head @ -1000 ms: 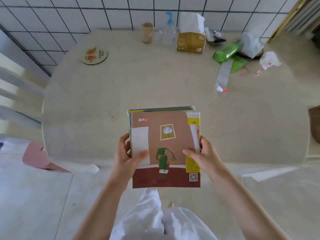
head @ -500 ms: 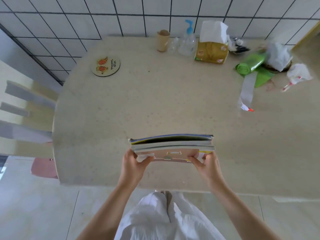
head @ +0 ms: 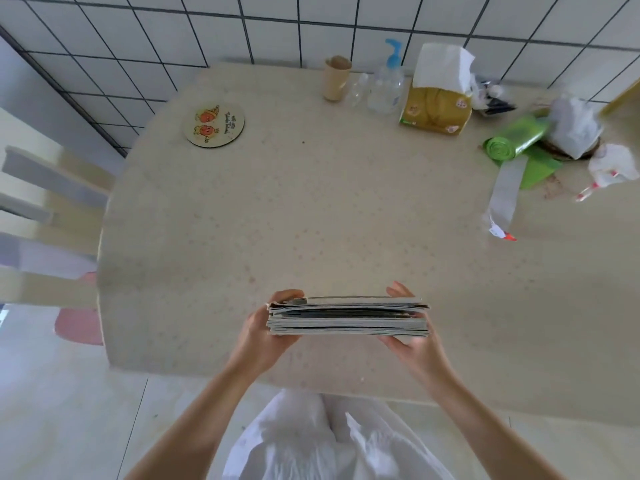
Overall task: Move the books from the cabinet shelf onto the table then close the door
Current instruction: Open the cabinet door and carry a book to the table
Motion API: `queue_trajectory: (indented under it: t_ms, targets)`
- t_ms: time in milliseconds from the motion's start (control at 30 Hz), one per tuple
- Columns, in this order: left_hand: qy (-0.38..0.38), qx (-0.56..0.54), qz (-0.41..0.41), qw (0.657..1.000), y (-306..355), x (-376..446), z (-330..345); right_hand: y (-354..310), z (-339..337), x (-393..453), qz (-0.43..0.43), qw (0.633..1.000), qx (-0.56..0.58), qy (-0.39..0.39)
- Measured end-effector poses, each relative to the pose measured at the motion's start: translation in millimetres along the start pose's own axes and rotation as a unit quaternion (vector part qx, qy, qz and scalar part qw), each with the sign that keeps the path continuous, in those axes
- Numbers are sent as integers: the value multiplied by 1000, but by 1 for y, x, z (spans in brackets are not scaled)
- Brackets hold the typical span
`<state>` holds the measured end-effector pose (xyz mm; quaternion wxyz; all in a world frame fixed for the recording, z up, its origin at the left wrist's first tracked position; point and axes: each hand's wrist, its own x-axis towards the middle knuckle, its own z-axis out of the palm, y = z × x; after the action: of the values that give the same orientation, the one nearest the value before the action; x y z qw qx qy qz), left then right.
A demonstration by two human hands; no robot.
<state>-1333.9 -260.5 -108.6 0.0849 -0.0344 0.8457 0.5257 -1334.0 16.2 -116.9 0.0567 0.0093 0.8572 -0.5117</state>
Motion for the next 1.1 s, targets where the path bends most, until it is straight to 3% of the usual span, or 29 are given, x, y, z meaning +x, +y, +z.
queue_trajectory:
  t_ms: [300, 800, 933, 1100]
  targets:
    - [52, -18, -75, 996, -11, 0, 8, 11, 2, 4, 100, 994, 42, 17]
    - [-62, -140, -161, 975, 5, 90, -12, -24, -19, 90, 141, 979, 91, -118]
    - [-115, -156, -229, 954, 13, 127, -17, -31, -20, 122, 276, 939, 144, -147]
    - [-144, -162, -309, 926, 14, 149, -11, -25, -11, 150, 394, 899, 146, -122]
